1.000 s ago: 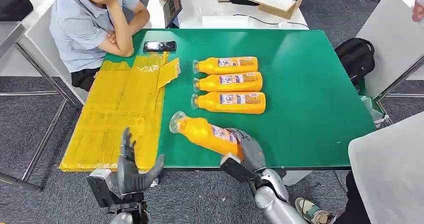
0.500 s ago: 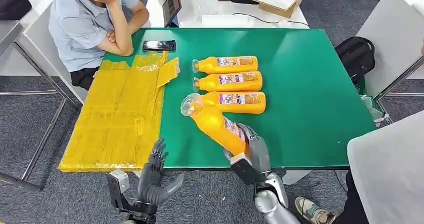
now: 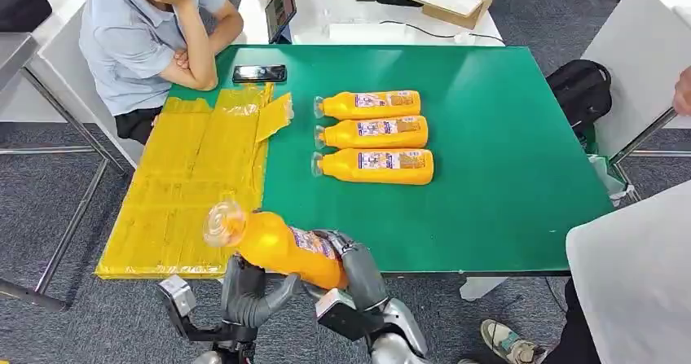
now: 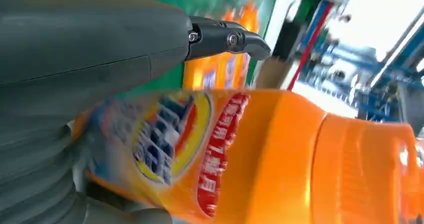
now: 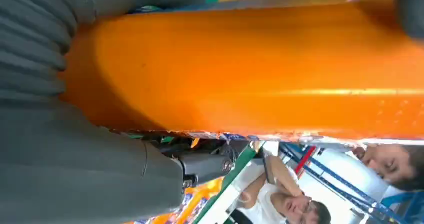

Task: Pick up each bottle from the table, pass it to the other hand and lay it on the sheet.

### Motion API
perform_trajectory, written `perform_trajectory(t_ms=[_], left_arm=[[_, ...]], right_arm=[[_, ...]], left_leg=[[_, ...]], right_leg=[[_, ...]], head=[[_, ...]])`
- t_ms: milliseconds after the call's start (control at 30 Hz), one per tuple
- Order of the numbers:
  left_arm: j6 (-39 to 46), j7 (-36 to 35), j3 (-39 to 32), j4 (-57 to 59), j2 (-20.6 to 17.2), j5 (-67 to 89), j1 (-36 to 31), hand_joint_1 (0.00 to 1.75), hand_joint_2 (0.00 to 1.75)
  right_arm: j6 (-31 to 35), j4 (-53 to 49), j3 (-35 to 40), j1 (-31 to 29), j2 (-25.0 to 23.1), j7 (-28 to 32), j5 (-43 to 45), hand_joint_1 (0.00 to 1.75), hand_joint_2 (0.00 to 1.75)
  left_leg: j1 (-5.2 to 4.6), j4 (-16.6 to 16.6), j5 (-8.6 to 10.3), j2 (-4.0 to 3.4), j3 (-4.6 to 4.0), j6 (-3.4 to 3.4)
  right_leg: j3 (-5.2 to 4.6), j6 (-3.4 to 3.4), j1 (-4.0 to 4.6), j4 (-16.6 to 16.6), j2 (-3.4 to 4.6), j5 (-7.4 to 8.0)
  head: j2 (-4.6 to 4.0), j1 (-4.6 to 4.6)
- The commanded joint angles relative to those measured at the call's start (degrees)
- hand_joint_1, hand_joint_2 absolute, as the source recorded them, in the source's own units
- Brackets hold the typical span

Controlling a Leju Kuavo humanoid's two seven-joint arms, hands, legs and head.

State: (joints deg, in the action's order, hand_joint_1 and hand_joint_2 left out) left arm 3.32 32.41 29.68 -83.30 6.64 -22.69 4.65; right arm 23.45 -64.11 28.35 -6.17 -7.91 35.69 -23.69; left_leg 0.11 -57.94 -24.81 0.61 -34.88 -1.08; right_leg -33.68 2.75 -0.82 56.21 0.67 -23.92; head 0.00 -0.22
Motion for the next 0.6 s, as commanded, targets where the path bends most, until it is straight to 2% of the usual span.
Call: perform_trajectory(t_ms=[33, 333, 600], left_arm=[[-5.34, -3.56, 3.29, 0.78, -1.63, -2.94, -1.64, 0.0, 1.75], [-7.45, -3.71, 4.13, 0.78, -1.38, -3.21, -2.76, 0.0, 1.75], [-7.51, -4.95, 4.28, 7.87, 0.99, -3.89, -7.82, 0.0, 1.75]], right_arm=[[0.62, 5.8, 3.93, -2.87, 0.59, 0.55, 0.92, 1.64, 1.75], [-0.07, 8.7, 5.2, -5.2, -0.18, -0.03, 0.38, 1.66, 1.75], [-0.19, 11.83, 4.46, -6.44, 0.82, 1.92, 2.24, 1.68, 1.75]], left_leg=[[0.03, 0.05, -0.08, -0.09, 0.27, 0.05], [0.0, 0.04, -0.04, -0.07, 0.13, 0.05], [0.0, 0.09, 0.01, 0.09, 0.2, 0.03]], right_leg=[[0.28, -0.1, 0.05, -0.09, -0.02, -0.05], [0.12, -0.08, 0.03, -0.04, 0.0, -0.02], [0.23, -0.07, 0.03, -0.11, -0.18, -0.03]], head=[[0.0, 0.02], [0.0, 0.0], [0.0, 0.02]])
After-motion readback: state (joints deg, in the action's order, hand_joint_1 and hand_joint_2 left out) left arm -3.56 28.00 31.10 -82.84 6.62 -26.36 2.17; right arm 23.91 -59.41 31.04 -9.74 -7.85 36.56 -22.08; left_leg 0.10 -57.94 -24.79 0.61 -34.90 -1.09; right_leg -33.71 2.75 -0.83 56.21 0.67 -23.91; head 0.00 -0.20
